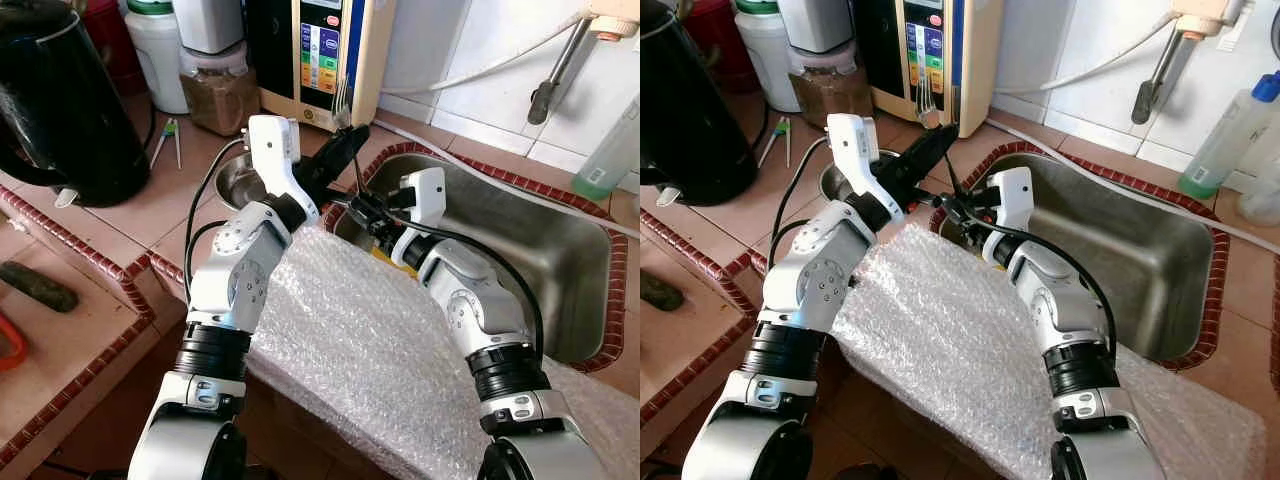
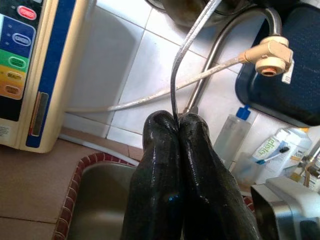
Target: Kitchen organization
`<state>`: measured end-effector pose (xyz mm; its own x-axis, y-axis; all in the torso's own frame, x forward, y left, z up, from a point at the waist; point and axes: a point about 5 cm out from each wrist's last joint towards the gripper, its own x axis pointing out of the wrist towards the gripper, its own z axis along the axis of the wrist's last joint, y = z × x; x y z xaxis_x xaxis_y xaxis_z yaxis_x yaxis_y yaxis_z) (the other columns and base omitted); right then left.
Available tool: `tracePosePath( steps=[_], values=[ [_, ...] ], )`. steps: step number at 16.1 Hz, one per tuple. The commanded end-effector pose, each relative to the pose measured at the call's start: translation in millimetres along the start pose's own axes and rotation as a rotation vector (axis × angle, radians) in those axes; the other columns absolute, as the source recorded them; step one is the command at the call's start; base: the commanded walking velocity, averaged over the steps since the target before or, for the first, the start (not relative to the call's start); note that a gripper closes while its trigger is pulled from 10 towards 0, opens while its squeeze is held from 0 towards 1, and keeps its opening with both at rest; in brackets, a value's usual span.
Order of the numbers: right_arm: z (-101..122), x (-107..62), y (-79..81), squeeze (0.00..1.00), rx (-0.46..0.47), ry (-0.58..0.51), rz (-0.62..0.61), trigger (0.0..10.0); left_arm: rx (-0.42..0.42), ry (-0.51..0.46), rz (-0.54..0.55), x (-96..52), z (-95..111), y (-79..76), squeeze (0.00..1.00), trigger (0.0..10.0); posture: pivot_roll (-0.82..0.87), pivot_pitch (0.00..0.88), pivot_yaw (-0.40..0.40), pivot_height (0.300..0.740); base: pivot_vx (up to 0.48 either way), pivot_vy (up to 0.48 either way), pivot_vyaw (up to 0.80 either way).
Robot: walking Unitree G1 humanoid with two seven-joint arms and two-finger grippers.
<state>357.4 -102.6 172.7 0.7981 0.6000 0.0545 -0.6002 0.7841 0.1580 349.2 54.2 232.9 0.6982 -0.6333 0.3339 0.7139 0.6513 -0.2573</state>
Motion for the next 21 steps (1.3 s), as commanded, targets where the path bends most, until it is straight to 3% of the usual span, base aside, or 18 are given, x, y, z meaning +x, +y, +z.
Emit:
tracePosePath(
  steps=[1,5,6,7,8,15,21],
  values=[
    [3,-2.1,-10.3,0.0,-0.001,-0.006,-0.056,0.0,0.011,-0.014,-0.021,-0.1,4,-3.8,0.0,0.0,0.03,0.063,0.011,0.74,0.0,0.0,0.0],
    [4,-1.6,-14.5,0.0,0.002,-0.016,-0.09,0.0,0.014,-0.01,-0.02,-0.5,3,-3.8,0.0,0.0,0.03,0.064,0.01,0.74,0.0,0.0,0.0],
    [4,-1.4,-15.8,0.0,0.0,-0.019,-0.102,0.0,0.025,0.002,-0.02,-1.3,1,-3.8,0.0,6.7,0.03,0.064,0.009,0.74,0.0,0.0,0.0],
    [4,-1.2,-16.7,0.0,0.0,-0.02,-0.109,0.0,0.016,0.014,-0.031,-2.0,-1,-4.7,0.34,10.0,0.03,0.064,0.009,0.74,0.0,0.0,0.0],
    [5,-0.8,-17.5,0.0,-0.001,-0.023,-0.115,0.0,-0.023,0.035,-0.058,-4.0,-5,-6.5,1.0,10.0,0.03,0.064,0.009,0.74,0.0,0.0,0.0],
    [6,-1.1,-23.7,0.0,-0.001,-0.026,-0.167,0.0,0.04,0.124,-0.078,-9.8,-19,-8.1,1.0,10.0,0.03,0.064,0.011,0.74,0.0,0.0,0.0],
    [-7,-17.1,-58.7,0.0,-0.043,0.082,-0.373,0.0,0.134,0.245,-0.068,-29.9,-34,5.5,1.0,10.0,0.04,0.058,0.011,0.74,0.0,0.0,0.0]
  ],
)
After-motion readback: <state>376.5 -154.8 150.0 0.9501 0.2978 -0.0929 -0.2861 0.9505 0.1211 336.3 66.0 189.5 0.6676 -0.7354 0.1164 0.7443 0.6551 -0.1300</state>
